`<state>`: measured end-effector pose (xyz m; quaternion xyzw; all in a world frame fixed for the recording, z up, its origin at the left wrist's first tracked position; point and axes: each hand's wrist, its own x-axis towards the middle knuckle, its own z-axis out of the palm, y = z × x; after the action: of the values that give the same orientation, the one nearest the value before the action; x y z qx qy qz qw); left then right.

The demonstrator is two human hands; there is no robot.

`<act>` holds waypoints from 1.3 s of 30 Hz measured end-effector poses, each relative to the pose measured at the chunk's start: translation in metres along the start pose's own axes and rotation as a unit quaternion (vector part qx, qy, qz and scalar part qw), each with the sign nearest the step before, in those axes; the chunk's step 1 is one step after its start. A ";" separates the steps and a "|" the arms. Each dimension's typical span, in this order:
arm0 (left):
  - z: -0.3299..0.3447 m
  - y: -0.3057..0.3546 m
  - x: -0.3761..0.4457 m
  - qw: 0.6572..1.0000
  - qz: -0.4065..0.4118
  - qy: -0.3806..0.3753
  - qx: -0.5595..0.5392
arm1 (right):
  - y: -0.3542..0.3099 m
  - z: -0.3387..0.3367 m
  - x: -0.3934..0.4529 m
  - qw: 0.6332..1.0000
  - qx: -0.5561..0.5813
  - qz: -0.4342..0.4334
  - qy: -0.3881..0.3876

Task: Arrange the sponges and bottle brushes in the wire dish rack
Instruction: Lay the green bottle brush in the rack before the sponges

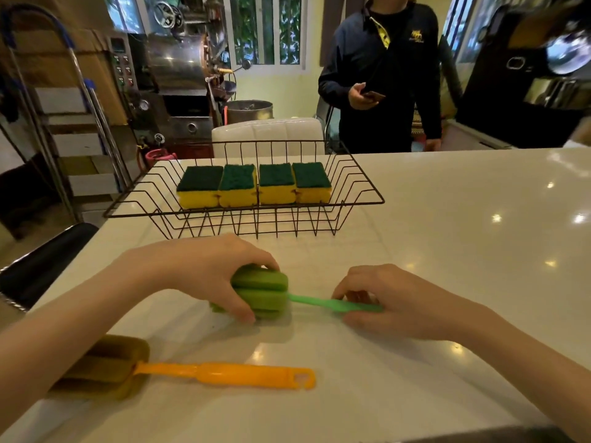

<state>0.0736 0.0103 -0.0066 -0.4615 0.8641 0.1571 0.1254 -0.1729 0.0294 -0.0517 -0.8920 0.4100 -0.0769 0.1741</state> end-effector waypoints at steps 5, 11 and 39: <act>-0.008 -0.006 0.000 0.999 0.003 0.043 0.019 | 0.000 -0.009 0.008 0.999 -0.038 0.003 0.007; -0.040 -0.011 -0.016 0.987 0.028 0.152 0.036 | 0.000 -0.037 0.027 0.997 -0.018 -0.017 0.079; -0.051 -0.149 0.038 0.979 -0.097 0.175 -0.046 | 0.011 -0.069 0.196 0.994 -0.104 -0.027 0.001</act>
<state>0.1736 -0.1168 0.0036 -0.5684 0.8159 0.1002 -0.0345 -0.0719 -0.1426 0.0068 -0.9159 0.3918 -0.0398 0.0775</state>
